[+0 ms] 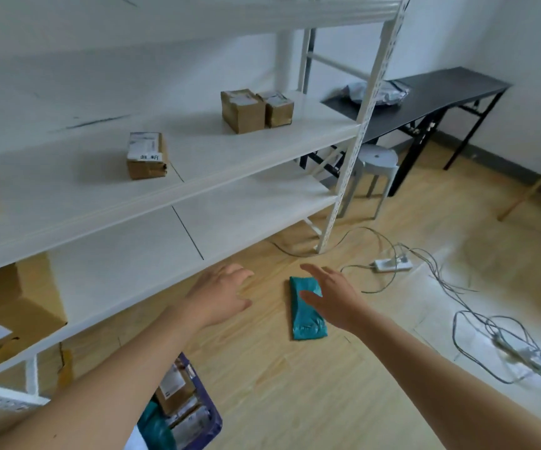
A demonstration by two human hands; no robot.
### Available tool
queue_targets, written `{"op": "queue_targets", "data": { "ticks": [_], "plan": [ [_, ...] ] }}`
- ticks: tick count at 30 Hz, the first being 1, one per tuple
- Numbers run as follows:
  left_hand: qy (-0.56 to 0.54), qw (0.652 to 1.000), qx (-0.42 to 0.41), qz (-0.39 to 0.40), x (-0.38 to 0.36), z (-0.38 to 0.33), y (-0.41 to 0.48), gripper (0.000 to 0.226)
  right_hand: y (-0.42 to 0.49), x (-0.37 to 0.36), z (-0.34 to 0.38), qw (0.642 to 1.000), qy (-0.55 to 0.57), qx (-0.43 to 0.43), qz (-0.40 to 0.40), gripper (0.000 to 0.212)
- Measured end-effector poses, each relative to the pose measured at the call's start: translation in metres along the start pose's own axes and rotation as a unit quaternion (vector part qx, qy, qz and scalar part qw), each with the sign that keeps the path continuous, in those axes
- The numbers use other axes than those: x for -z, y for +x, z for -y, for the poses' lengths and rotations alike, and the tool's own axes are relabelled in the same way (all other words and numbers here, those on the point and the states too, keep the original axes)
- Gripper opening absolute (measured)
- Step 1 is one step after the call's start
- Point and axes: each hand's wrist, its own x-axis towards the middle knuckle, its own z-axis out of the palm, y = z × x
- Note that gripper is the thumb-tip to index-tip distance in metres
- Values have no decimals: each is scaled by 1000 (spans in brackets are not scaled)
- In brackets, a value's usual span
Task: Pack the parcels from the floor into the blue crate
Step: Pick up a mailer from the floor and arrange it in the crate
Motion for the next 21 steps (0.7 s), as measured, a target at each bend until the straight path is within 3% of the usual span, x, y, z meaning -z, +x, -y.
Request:
{"op": "queue_targets", "data": {
  "ticks": [9,21],
  "plan": [
    [-18,999,32,29,-24,-89,96,60,40,43,-150,998,15,-58,14,52],
    [-95,986,101,95,-69,-73,277,66,189,25,-265,979,78,-159,100,52]
  ]
}}
